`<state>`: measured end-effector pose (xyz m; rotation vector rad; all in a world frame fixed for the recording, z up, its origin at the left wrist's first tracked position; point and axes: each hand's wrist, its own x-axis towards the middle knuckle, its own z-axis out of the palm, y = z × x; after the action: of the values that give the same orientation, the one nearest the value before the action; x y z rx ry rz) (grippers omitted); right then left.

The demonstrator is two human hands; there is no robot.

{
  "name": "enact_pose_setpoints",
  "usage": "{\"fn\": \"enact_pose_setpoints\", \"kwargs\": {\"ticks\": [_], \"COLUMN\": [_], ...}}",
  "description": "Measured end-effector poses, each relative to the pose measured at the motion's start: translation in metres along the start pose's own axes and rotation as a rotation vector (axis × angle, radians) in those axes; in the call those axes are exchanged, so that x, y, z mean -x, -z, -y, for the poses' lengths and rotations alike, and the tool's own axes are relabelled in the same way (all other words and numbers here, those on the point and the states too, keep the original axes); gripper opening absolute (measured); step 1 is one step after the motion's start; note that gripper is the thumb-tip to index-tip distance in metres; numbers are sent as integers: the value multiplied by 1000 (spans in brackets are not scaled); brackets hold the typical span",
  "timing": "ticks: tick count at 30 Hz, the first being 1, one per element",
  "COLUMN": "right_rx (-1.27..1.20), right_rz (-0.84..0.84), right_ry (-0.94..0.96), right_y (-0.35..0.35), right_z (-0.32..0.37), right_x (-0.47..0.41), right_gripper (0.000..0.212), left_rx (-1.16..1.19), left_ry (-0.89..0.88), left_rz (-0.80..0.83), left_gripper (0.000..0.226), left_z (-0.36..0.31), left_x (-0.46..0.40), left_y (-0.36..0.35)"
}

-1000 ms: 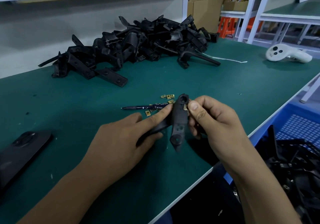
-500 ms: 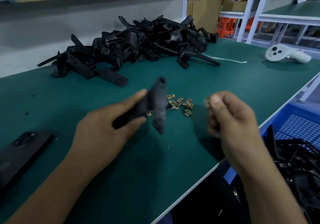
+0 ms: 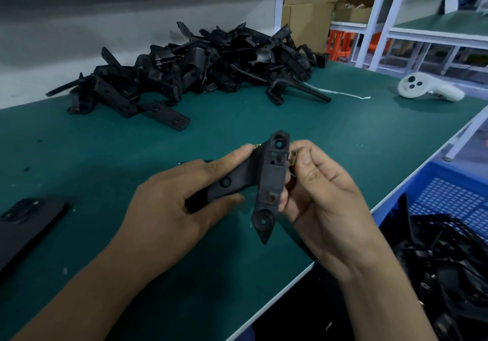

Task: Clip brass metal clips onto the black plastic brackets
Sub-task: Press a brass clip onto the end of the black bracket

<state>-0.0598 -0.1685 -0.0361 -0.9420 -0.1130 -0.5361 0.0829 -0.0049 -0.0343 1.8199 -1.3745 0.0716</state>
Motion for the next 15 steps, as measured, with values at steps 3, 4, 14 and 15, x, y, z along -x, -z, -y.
{"fn": "enact_pose_setpoints", "kwargs": {"ticks": [3,4,14,15], "right_rx": [-5,0,65,78], "right_rz": [26,34,98,100], "right_ry": [-11,-14,31,35], "right_y": [1,1,-2,-1], "right_z": [0,0,2,2], "right_x": [0,0,2,2], "right_gripper": [19,19,22,22], "left_rx": [-56,-46,37,43], "left_ry": [-11,-7,-18,-18], "left_rz": [-5,-9,-38,-38], "left_gripper": [64,63,60,60], "left_z": [0,1,6,6], "left_x": [-1,-1,0,0], "left_y": [2,3,7,7]}}
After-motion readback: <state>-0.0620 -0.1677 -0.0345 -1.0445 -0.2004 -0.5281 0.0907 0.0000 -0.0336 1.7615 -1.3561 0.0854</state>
